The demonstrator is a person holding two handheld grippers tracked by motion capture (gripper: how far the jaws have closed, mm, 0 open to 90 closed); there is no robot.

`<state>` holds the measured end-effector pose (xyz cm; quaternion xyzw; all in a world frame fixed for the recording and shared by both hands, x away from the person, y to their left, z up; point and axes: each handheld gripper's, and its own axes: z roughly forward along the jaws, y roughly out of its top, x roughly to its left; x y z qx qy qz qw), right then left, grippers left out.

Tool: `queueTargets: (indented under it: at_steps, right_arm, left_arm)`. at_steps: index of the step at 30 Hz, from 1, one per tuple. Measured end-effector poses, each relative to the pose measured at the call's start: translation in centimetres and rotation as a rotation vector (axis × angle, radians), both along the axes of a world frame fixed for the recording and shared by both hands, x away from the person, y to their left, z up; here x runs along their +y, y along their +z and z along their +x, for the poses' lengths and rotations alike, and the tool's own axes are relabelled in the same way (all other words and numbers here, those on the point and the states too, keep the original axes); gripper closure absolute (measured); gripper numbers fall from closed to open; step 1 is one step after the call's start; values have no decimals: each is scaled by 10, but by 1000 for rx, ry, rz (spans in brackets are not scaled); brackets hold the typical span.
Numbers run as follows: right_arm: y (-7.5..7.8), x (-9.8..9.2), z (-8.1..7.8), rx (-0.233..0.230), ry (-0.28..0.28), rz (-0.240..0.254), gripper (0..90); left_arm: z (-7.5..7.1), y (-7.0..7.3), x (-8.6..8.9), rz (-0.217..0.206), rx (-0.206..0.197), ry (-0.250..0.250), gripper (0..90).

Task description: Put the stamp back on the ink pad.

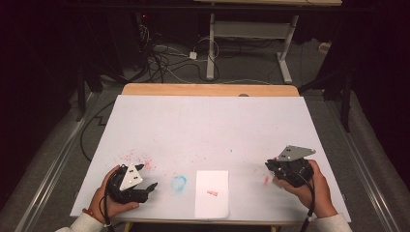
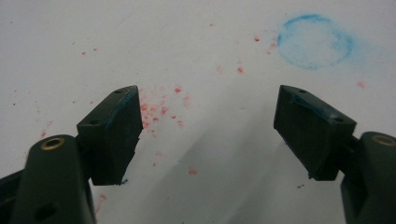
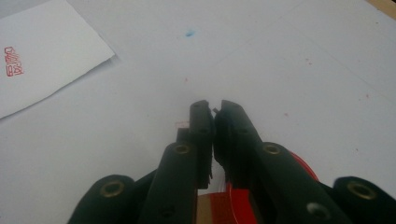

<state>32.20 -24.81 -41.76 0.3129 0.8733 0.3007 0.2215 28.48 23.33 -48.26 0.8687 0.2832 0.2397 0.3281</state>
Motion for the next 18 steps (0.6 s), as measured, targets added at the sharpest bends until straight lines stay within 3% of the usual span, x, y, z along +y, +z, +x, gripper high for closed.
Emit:
queueTargets:
  at_steps: [9,13,18]
  right_arm:
    - [-2,-15,-7,21,-26,19,797]
    - [-6,-16,-14,38,-16,6,760]
    - [-16,-21,-19,78,-17,-48,710]
  left_arm:
    - [0,0,0,-1,1,4,229]
    - [0,0,0,1,1,2,230]
    - [0,0,-1,1,0,2,230]
